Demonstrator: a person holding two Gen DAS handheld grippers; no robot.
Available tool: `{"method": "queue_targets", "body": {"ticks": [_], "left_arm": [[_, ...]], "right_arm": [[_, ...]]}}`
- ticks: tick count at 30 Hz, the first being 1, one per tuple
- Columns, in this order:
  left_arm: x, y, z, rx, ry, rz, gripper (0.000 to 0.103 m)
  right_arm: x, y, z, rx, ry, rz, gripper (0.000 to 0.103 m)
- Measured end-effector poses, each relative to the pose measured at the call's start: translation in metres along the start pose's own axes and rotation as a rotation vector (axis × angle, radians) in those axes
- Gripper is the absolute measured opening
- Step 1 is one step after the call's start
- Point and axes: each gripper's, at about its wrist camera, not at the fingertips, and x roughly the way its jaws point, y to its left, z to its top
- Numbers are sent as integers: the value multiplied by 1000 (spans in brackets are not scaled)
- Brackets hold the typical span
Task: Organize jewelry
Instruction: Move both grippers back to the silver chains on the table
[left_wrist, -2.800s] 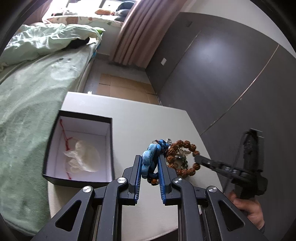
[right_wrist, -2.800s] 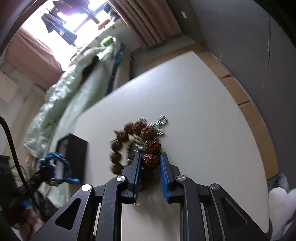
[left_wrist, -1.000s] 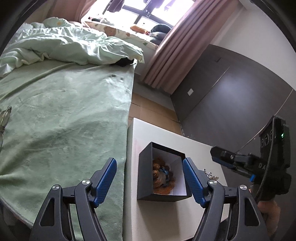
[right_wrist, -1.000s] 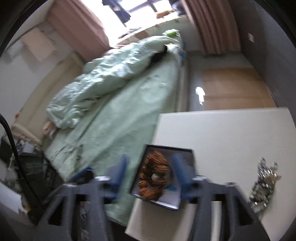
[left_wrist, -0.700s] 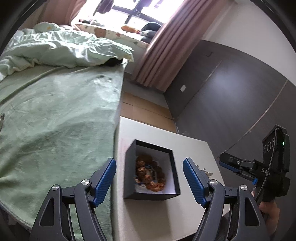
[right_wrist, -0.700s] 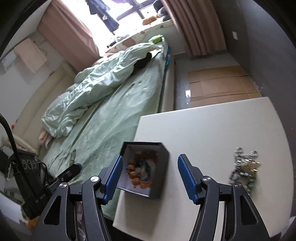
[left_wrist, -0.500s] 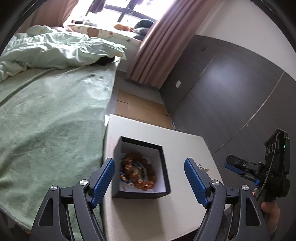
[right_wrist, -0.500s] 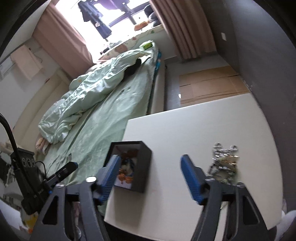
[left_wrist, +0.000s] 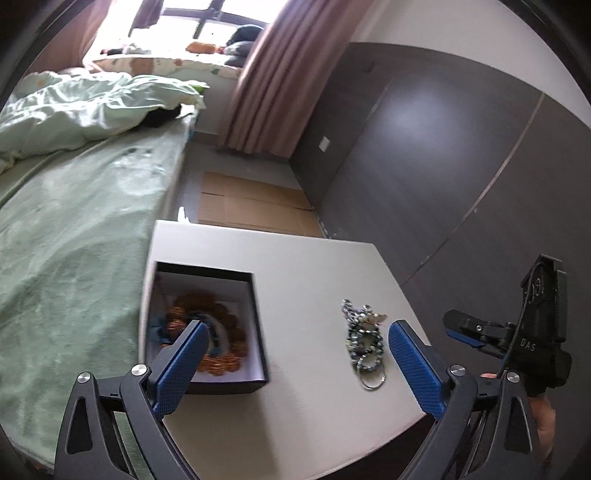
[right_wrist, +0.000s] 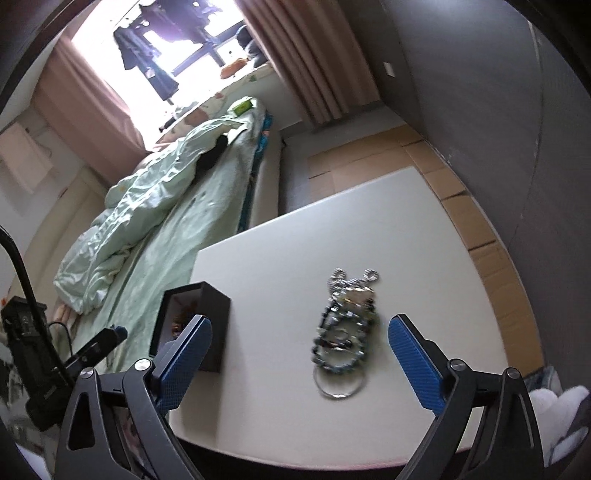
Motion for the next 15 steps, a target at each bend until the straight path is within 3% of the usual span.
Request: {"method": "queue_targets", "body": {"ticks": [15], "left_arm": [[59,-57,-34,126,144,-11,98]], "right_arm": [[-22,-63,-26,67,-26,-22,97]]}}
